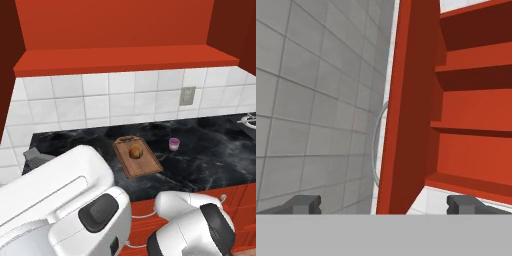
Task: Pick the bread, place it on the cutting board, pick the jam, place it on the counter, and close the cabinet.
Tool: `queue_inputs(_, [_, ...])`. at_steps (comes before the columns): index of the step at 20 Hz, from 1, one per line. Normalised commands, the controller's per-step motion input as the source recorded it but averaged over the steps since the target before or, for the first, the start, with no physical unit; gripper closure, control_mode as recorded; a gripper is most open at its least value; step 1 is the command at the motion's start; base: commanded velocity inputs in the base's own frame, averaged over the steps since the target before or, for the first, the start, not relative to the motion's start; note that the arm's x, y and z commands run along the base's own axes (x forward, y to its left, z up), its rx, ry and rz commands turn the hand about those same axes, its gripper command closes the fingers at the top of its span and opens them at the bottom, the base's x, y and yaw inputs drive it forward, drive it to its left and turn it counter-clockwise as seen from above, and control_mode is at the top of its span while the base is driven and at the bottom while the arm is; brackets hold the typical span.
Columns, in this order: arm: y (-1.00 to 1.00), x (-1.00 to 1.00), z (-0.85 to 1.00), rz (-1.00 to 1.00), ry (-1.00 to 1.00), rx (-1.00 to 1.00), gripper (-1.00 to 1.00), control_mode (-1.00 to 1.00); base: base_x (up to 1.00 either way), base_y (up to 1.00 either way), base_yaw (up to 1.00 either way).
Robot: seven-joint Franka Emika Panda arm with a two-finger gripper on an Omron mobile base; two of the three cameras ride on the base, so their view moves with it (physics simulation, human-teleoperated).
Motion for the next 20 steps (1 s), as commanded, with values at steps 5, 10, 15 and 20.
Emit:
queue_inputs(5, [0.15, 0.19, 0.0, -0.02, 0.0, 0.0, -1.0, -1.0, 0.0, 0.0, 0.0])
queue_inputs(10, [0.09, 0.18, 0.0, -0.04, 0.0, 0.0, -1.0, -1.0, 0.0, 0.0, 0.0])
queue_inputs(15, [0.01, 0.21, 0.0, -0.06, 0.0, 0.0, -1.0, -1.0, 0.0, 0.0, 0.0])
queue_inputs(20, [0.05, 0.22, 0.0, -0.07, 0.0, 0.0, -1.0, -1.0, 0.0, 0.0, 0.0])
